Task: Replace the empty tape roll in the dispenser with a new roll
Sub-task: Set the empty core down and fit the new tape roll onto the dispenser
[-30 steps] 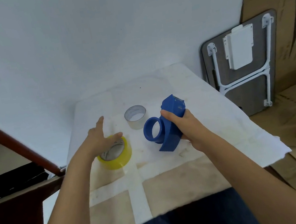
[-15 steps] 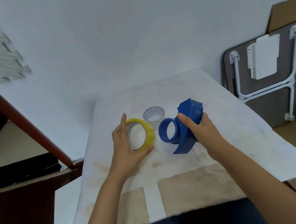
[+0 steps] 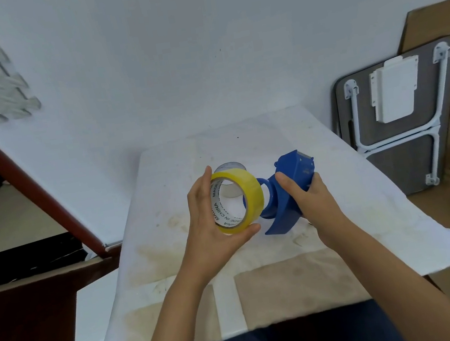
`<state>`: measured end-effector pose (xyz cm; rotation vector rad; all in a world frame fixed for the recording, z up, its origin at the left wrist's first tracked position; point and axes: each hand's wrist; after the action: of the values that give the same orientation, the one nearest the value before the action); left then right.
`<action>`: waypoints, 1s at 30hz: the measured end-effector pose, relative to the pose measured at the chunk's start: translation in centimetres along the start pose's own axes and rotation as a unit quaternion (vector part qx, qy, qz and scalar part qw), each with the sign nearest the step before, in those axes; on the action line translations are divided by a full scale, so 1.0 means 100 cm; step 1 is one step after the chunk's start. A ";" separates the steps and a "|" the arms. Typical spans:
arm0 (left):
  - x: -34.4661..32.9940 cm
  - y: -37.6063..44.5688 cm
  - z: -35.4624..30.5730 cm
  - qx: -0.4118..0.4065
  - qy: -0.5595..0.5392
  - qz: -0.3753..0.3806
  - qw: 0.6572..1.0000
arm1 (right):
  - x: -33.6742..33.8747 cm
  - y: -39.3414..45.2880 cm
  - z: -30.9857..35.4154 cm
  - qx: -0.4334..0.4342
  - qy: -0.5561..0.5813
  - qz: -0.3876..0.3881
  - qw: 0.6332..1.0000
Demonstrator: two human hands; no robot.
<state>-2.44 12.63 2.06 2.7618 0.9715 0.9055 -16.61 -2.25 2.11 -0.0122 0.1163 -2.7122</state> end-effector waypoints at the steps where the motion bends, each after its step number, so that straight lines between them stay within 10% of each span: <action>1: -0.001 0.000 0.000 0.001 -0.001 0.004 1.000 | 0.001 0.000 0.000 0.000 0.001 0.001 1.000; 16: 0.000 0.007 -0.002 0.119 -0.005 0.076 0.990 | 0.008 -0.001 0.008 -0.046 0.123 0.028 0.991; 21: 0.002 0.003 -0.006 0.099 -0.015 0.074 0.992 | 0.024 0.002 0.009 -0.123 0.425 -0.057 0.895; 30: -0.005 0.002 -0.002 0.063 0.032 0.129 0.989 | 0.020 -0.004 0.008 -0.133 0.498 0.069 0.854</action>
<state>-2.78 12.17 2.02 3.0351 0.7114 1.0034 -18.60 -2.80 2.92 1.2594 0.7467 -2.2496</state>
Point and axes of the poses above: each hand's wrist, its own y-axis towards the middle knuckle, its own x-axis out of the back of the hand, z = x × y, and after that the axes turned 4 degrees about x, right-handed
